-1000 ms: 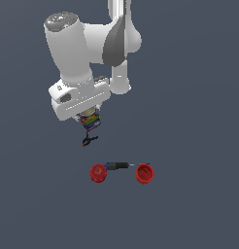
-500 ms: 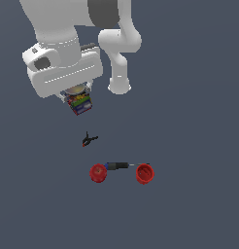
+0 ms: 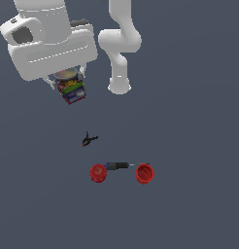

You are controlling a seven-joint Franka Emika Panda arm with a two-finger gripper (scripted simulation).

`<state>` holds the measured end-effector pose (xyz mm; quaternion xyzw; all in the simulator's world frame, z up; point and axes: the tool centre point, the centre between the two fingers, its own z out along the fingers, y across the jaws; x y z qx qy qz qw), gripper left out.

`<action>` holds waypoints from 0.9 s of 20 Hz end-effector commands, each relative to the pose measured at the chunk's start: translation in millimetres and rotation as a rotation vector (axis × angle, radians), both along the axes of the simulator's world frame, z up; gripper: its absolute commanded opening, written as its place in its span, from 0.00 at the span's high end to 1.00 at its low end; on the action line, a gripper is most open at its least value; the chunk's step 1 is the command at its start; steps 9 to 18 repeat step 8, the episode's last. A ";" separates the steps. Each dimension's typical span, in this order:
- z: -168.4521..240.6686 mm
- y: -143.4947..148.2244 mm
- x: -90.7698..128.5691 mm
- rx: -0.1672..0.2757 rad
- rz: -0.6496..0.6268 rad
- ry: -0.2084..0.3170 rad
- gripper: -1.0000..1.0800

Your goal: Pick up a designated object from a clutter of objects.

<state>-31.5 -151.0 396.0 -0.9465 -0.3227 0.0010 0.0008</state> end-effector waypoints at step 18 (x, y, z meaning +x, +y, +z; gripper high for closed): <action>6.5 -1.4 1.6 -0.001 0.000 -0.002 1.00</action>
